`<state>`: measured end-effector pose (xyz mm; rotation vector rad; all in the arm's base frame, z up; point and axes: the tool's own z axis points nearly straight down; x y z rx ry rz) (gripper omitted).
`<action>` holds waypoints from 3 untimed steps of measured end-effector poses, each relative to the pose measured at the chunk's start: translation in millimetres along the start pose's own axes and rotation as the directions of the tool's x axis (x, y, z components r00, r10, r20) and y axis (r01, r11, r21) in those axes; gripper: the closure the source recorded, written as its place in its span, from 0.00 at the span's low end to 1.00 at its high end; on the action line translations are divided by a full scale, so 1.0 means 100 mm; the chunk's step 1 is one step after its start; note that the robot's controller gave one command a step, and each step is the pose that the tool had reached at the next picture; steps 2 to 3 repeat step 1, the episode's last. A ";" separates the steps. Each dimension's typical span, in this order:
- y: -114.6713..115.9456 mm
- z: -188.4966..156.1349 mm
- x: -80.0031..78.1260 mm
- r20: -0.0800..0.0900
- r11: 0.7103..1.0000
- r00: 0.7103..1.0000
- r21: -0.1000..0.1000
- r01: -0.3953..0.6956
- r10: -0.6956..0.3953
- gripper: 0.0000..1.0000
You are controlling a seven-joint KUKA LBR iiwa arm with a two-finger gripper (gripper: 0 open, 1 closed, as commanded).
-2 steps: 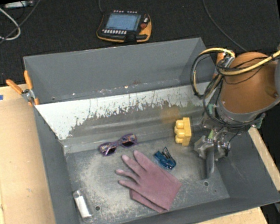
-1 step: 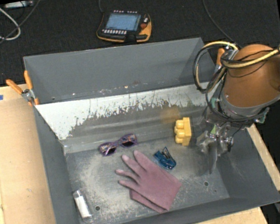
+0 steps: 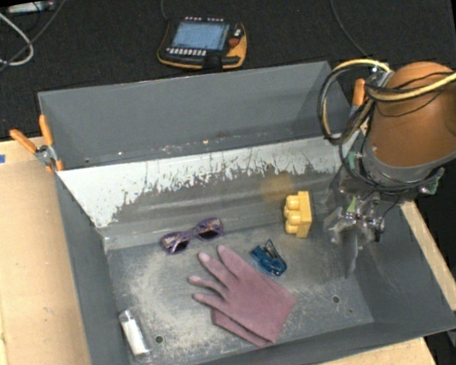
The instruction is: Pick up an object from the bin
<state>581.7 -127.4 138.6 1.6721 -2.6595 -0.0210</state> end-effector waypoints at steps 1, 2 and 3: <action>0.00 -0.27 -0.01 0.001 1.000 1.000 0.000 -0.003 0.003 1.00; 0.00 -0.27 -0.01 0.001 1.000 1.000 0.000 -0.003 0.003 1.00; 0.00 -0.27 -0.01 0.001 1.000 1.000 0.000 -0.003 0.003 1.00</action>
Offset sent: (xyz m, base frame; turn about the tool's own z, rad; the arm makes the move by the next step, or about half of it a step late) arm 0.0005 0.0006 0.0205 0.0022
